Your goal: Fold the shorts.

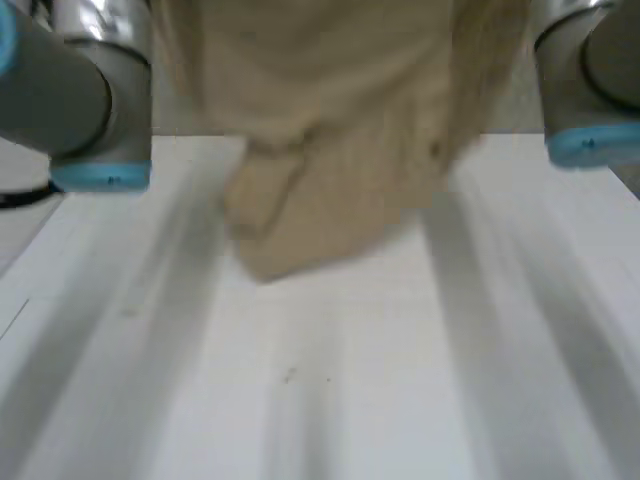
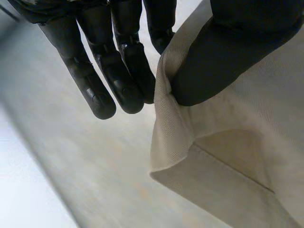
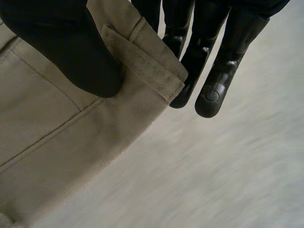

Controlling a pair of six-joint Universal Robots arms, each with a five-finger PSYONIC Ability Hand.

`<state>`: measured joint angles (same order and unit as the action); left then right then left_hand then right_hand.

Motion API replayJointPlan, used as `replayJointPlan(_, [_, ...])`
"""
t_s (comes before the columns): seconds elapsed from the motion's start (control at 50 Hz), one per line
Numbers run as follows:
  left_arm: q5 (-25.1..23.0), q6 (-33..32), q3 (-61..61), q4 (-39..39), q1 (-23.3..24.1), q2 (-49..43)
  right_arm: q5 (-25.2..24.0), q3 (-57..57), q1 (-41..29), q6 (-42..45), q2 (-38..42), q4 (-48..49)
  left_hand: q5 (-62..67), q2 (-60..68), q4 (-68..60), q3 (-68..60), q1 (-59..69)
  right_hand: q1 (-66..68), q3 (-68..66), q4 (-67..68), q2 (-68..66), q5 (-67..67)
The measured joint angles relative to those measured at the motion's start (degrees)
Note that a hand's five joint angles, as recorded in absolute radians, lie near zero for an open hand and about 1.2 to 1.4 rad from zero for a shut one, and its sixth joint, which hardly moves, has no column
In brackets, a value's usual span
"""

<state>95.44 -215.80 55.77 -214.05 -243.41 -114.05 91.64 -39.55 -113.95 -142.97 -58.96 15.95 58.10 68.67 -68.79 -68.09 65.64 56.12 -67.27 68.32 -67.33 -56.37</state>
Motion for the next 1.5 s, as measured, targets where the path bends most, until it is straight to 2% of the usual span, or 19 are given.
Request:
replayJointPlan(0.08, [0.04,0.31,3.81,-8.38,0.27,4.27,-0.89,-5.49,0.2,-1.87,-5.0,9.58,0.0,0.0,-0.01,0.0,0.0,0.0,0.0,0.0,0.0,0.0])
replayJointPlan(0.2, [0.01,1.55,10.75,-8.0,0.48,6.75,-1.95,-13.15,0.07,-2.52,-7.86,9.82,0.0,0.0,-0.11,0.0,0.2,0.0,0.0,0.0,0.0,0.0])
replayJointPlan(0.34, [-0.13,3.11,21.06,-4.95,0.17,6.67,-2.49,-21.74,-0.11,-2.31,-6.77,2.38,0.0,0.0,-0.13,0.0,0.2,0.0,0.0,0.0,0.0,0.0])
replayJointPlan(0.44, [-0.23,3.37,32.54,-3.9,0.46,3.34,-2.7,-28.91,-0.34,-1.7,-0.11,-6.65,-0.22,-0.39,0.42,0.14,0.19,0.0,0.0,0.01,0.0,0.0])
replayJointPlan(0.6, [-0.11,2.78,41.46,-2.85,2.73,-2.8,-3.07,-34.4,-0.58,-1.3,5.72,-13.05,-1.55,-2.35,2.64,1.77,0.18,0.0,0.0,0.0,0.0,0.0])
replayJointPlan(0.68, [0.22,2.33,46.32,0.77,4.3,-3.13,-3.94,-39.03,-0.31,-0.55,4.78,-14.82,-1.54,-2.35,2.6,1.76,0.19,0.0,0.0,0.01,0.0,0.0])
replayJointPlan(0.82, [0.87,1.75,53.0,14.76,5.01,7.98,-6.3,-48.65,0.05,5.74,-6.88,-19.58,-1.54,-2.44,2.67,1.83,0.18,0.0,0.0,0.0,0.0,0.0])
replayJointPlan(0.88, [1.01,1.78,54.21,18.8,5.13,11.07,-6.43,-49.13,0.05,6.24,-7.64,-20.02,-1.54,-2.49,2.7,2.02,0.18,0.0,0.0,0.0,0.0,0.0])
replayJointPlan(0.9, [1.1,1.87,55.47,23.13,5.3,13.93,-6.73,-52.65,0.13,9.99,-11.76,-24.96,-1.54,-2.49,2.7,2.02,0.19,0.0,0.0,0.0,0.0,0.0])
replayJointPlan(0.94, [1.13,1.93,56.11,25.39,5.43,15.29,-6.79,-53.69,0.15,11.1,-12.73,-26.65,-1.54,-2.49,2.7,2.02,0.19,0.0,0.0,0.0,0.0,0.0])
replayJointPlan(0.98, [1.22,1.94,58.73,34.33,6.44,19.91,-6.76,-58.67,0.33,16.41,-16.63,-34.91,-1.57,-2.39,2.57,1.9,0.19,0.0,0.0,0.0,0.0,0.0])
replayJointPlan(1.06, [1.22,1.78,61.03,44.14,8.96,24.13,-6.74,-64.26,1.35,23.16,-20.72,-43.73,-1.4,-2.36,2.33,1.83,0.18,0.0,0.0,0.0,0.0,0.0])
replayJointPlan(1.16, [1.08,1.12,60.67,50.25,11.71,27.5,-8.39,-67.23,3.44,27.8,-24.24,-47.41,-1.43,-2.36,2.34,1.84,0.18,0.0,0.0,0.0,0.0,0.0])
replayJointPlan(1.26, [0.95,-0.19,57.79,48.71,12.43,27.55,-10.57,-66.1,4.54,25.46,-25.04,-44.07,-1.43,-2.36,2.34,1.84,0.18,0.0,0.0,0.0,0.0,0.0])
replayJointPlan(1.3, [0.95,-1.6,53.68,43.1,12.2,24.38,-11.59,-64.03,4.9,20.98,-23.64,-40.16,-1.94,-2.87,2.82,2.27,-0.09,0.0,0.0,0.0,0.0,0.0])
replayJointPlan(1.34, [0.96,-1.74,53.19,42.39,12.14,23.88,-11.75,-63.15,4.95,19.2,-22.67,-38.71,-1.94,-2.87,2.82,2.27,-0.09,0.0,0.0,0.0,0.0,-0.01])
replayJointPlan(1.38, [1.05,-3.29,47.09,33.74,11.18,16.69,-11.16,-59.71,4.93,13.49,-17.99,-33.5,-4.15,-4.84,5.03,4.31,-0.78,0.0,0.0,0.0,0.0,-0.01])
replayJointPlan(1.42, [1.09,-3.99,44.14,30.15,10.69,12.8,-10.13,-58.33,4.86,11.94,-15.95,-31.47,-4.92,-5.72,5.83,5.09,-2.12,0.0,0.0,0.0,0.0,0.0])
replayJointPlan(1.5, [1.18,-6.59,33.85,20.27,9.12,-0.49,-4.38,-54.17,4.48,9.77,-9.95,-24.69,-5.96,-6.72,6.86,6.19,-3.69,0.0,0.0,0.0,0.0,0.0])
